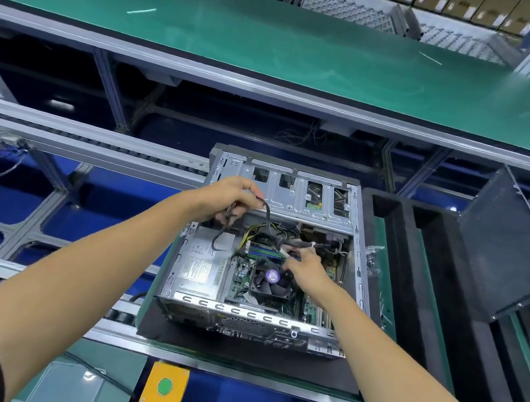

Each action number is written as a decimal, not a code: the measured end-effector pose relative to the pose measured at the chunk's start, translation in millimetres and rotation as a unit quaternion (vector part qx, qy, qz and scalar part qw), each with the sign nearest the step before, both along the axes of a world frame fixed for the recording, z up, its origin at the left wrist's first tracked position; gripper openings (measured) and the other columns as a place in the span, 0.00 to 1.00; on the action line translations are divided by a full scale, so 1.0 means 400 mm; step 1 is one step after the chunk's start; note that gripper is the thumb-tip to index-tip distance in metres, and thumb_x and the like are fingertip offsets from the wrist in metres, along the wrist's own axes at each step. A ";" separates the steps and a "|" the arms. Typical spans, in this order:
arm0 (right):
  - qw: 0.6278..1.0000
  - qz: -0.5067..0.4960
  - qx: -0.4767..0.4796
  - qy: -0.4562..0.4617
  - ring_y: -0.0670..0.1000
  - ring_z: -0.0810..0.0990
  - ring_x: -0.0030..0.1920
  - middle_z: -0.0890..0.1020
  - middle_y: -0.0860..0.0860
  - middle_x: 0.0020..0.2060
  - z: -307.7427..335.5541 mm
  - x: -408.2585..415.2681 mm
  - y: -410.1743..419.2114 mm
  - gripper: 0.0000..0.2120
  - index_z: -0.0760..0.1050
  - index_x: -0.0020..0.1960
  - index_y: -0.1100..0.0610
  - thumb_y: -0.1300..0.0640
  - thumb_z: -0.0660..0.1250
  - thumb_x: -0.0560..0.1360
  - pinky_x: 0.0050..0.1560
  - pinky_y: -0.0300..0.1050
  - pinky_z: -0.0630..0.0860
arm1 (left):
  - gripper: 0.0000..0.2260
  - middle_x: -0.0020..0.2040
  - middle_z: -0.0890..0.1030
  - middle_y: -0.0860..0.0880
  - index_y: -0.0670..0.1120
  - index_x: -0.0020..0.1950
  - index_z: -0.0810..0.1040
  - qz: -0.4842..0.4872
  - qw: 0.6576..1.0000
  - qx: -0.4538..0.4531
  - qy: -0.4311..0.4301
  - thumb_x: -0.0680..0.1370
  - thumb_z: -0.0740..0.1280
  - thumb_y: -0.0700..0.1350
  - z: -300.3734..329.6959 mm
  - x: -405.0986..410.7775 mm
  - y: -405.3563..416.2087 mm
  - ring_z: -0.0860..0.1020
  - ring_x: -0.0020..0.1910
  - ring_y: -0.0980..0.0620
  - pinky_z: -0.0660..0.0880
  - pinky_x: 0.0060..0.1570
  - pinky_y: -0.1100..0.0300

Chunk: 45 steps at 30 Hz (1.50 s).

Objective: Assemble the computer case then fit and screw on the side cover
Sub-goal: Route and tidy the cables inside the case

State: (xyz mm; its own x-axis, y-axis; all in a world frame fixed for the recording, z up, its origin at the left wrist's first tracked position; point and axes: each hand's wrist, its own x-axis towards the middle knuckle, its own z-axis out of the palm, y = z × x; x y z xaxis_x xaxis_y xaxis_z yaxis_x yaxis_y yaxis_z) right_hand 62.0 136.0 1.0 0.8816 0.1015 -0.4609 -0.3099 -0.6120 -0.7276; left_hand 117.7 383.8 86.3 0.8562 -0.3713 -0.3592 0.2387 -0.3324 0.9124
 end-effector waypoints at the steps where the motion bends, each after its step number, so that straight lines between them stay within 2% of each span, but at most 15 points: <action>1: 1.000 0.006 -0.002 -0.020 0.48 0.68 0.39 0.71 0.57 0.58 -0.005 0.000 -0.006 0.07 0.76 0.46 0.53 0.62 0.64 0.80 0.36 0.44 0.63 | 0.03 0.26 0.69 0.49 0.46 0.51 0.76 -0.001 1.000 0.009 0.004 0.79 0.68 0.42 0.007 0.006 0.004 0.64 0.21 0.52 0.59 0.21 0.64; 4: 0.996 -0.071 0.007 -0.052 0.47 0.66 0.27 0.81 0.57 0.43 -0.011 -0.001 -0.026 0.12 0.75 0.43 0.56 0.60 0.59 0.84 0.29 0.42 0.64 | 0.06 0.27 0.72 0.48 0.45 0.50 0.76 -0.012 0.997 0.079 -0.020 0.78 0.71 0.44 0.027 0.020 0.024 0.66 0.23 0.51 0.61 0.23 0.62; 7: 0.990 -0.129 -0.007 -0.056 0.52 0.66 0.29 0.72 0.53 0.29 -0.023 0.006 -0.035 0.16 0.74 0.39 0.62 0.61 0.59 0.83 0.33 0.48 0.63 | 0.12 0.30 0.77 0.48 0.48 0.51 0.75 0.009 0.975 0.190 -0.114 0.75 0.75 0.49 0.029 0.025 0.025 0.71 0.26 0.49 0.67 0.28 0.60; 11: 0.976 -0.214 0.049 -0.016 0.51 0.71 0.31 0.78 0.54 0.37 -0.030 0.019 -0.034 0.15 0.75 0.41 0.61 0.75 0.55 0.78 0.25 0.40 0.66 | 0.19 0.35 0.78 0.56 0.58 0.48 0.66 -0.005 0.830 0.419 -0.367 0.70 0.76 0.56 0.002 0.005 0.007 0.78 0.37 0.53 0.67 0.32 0.59; 15: 0.970 -0.234 0.048 -0.049 0.52 0.67 0.30 0.75 0.53 0.33 -0.041 0.016 -0.045 0.15 0.75 0.46 0.56 0.74 0.57 0.77 0.31 0.45 0.63 | 0.18 0.38 0.74 0.54 0.52 0.47 0.66 -0.117 0.701 0.435 -0.553 0.71 0.76 0.44 -0.020 -0.002 0.006 0.72 0.35 0.48 0.69 0.28 0.56; 17: 0.972 -0.228 0.030 -0.056 0.52 0.68 0.31 0.74 0.54 0.33 -0.042 0.015 -0.049 0.11 0.75 0.53 0.59 0.71 0.59 0.78 0.33 0.45 0.65 | 0.16 0.39 0.74 0.51 0.49 0.47 0.68 -0.142 0.674 0.443 -0.574 0.71 0.75 0.40 -0.018 0.003 0.008 0.71 0.35 0.46 0.70 0.28 0.52; 21: 0.979 -0.201 -0.007 -0.037 0.53 0.69 0.35 0.77 0.61 0.44 -0.041 0.012 -0.053 0.11 0.78 0.46 0.63 0.69 0.58 0.79 0.27 0.41 0.64 | 0.14 0.40 0.75 0.51 0.49 0.44 0.71 -0.183 0.670 0.434 -0.574 0.70 0.70 0.32 -0.039 -0.007 0.009 0.69 0.40 0.48 0.66 0.34 0.54; 25: 0.970 -0.226 0.083 0.046 0.47 0.65 0.21 0.82 0.61 0.33 -0.011 0.008 -0.038 0.14 0.78 0.40 0.62 0.68 0.57 0.80 0.27 0.43 0.61 | 0.19 0.44 0.76 0.56 0.54 0.45 0.68 -0.185 0.710 0.437 -0.520 0.71 0.69 0.31 -0.073 -0.029 -0.008 0.67 0.46 0.51 0.66 0.40 0.56; 27: 0.939 -0.275 0.176 0.111 0.48 0.65 0.20 0.79 0.59 0.30 0.001 0.012 -0.033 0.11 0.73 0.45 0.65 0.69 0.54 0.80 0.26 0.41 0.62 | 0.20 0.45 0.77 0.57 0.56 0.46 0.65 -0.192 0.734 0.441 -0.479 0.72 0.67 0.31 -0.076 -0.035 -0.028 0.67 0.46 0.52 0.66 0.40 0.56; 31: 0.893 -0.301 0.314 0.120 0.51 0.72 0.26 0.74 0.62 0.44 -0.002 0.002 -0.039 0.20 0.66 0.68 0.70 0.71 0.48 0.78 0.30 0.43 0.69 | 0.10 0.41 0.73 0.56 0.55 0.46 0.66 -0.163 0.812 0.368 -0.423 0.75 0.64 0.41 -0.080 -0.060 -0.056 0.69 0.46 0.52 0.68 0.41 0.54; 34: 0.887 -0.278 0.355 0.095 0.51 0.75 0.27 0.78 0.61 0.39 0.014 -0.006 -0.039 0.20 0.70 0.62 0.69 0.72 0.47 0.74 0.29 0.44 0.71 | 0.05 0.47 0.75 0.57 0.55 0.53 0.70 -0.154 0.863 0.279 -0.393 0.80 0.64 0.54 -0.093 -0.085 -0.069 0.68 0.52 0.55 0.70 0.48 0.56; 37: 0.877 -0.263 0.393 0.083 0.55 0.82 0.31 0.82 0.63 0.43 0.024 -0.008 -0.037 0.20 0.73 0.54 0.66 0.74 0.46 0.72 0.33 0.46 0.79 | 0.26 0.58 0.73 0.60 0.57 0.64 0.69 -0.229 0.868 0.249 -0.363 0.75 0.64 0.72 -0.106 -0.110 -0.104 0.68 0.57 0.58 0.66 0.57 0.63; 39: 0.871 -0.258 0.410 0.081 0.58 0.83 0.33 0.82 0.65 0.44 0.025 -0.010 -0.035 0.21 0.74 0.52 0.66 0.74 0.45 0.71 0.35 0.47 0.82 | 0.32 0.59 0.72 0.58 0.54 0.67 0.68 -0.220 0.885 0.234 -0.337 0.71 0.69 0.72 -0.119 -0.118 -0.133 0.69 0.57 0.56 0.69 0.58 0.60; 42: 0.864 -0.245 0.431 0.088 0.58 0.84 0.35 0.82 0.67 0.47 0.022 -0.013 -0.038 0.23 0.74 0.56 0.67 0.73 0.45 0.71 0.38 0.51 0.83 | 0.27 0.55 0.69 0.55 0.54 0.63 0.69 -0.194 0.886 0.270 -0.324 0.72 0.72 0.65 -0.133 -0.117 -0.163 0.68 0.56 0.53 0.72 0.53 0.53; 45: 0.856 -0.209 0.463 0.097 0.56 0.83 0.37 0.83 0.64 0.47 0.019 -0.017 -0.038 0.27 0.71 0.66 0.65 0.70 0.46 0.71 0.47 0.57 0.80 | 0.23 0.53 0.68 0.55 0.56 0.63 0.70 -0.167 0.864 0.307 -0.363 0.72 0.69 0.64 -0.136 -0.112 -0.188 0.70 0.54 0.53 0.63 0.59 0.53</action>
